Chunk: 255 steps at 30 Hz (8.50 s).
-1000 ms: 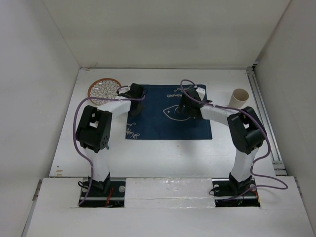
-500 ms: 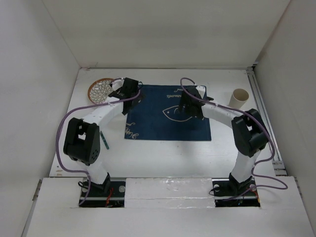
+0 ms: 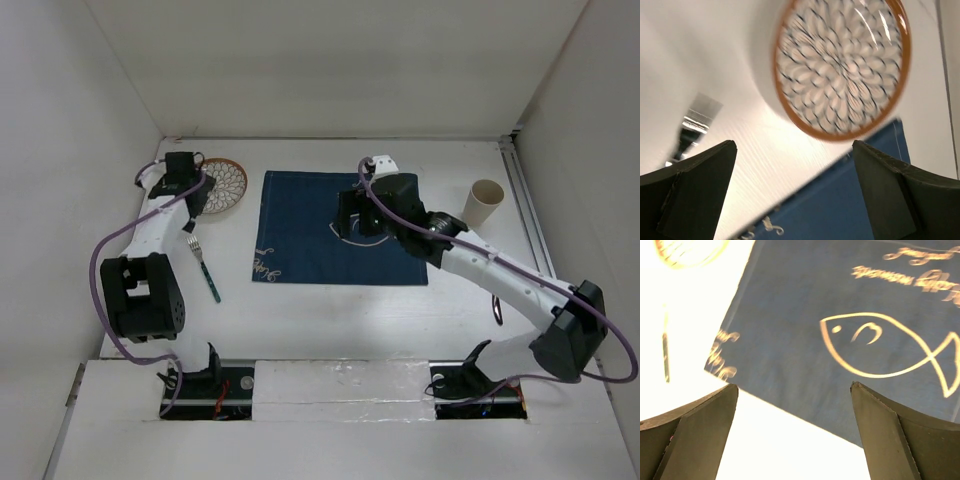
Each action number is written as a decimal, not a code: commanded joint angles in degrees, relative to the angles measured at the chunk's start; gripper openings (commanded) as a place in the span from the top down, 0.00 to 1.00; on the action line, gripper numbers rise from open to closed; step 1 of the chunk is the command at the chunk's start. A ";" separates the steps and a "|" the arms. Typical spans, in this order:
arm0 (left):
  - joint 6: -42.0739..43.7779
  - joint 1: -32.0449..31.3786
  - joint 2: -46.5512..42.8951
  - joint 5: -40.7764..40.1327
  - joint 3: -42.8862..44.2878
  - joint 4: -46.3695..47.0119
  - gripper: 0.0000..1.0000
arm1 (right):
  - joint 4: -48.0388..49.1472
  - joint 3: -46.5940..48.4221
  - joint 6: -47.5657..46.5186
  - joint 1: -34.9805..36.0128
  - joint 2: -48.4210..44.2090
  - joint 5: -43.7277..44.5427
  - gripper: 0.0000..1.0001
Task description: Set the dinner table for one person
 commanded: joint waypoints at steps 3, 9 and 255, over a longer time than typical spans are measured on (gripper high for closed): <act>0.46 6.36 0.29 1.91 -1.70 0.06 0.00 | 3.46 -3.48 -4.04 0.33 -4.70 -11.62 0.00; 2.31 10.32 7.40 5.25 -0.57 5.24 0.00 | 4.69 -4.71 -4.57 0.33 -6.46 -16.62 0.00; 23.49 -23.78 -33.45 -3.36 -3.64 -14.71 0.00 | -23.26 -18.16 7.03 -60.66 -9.27 -7.58 0.00</act>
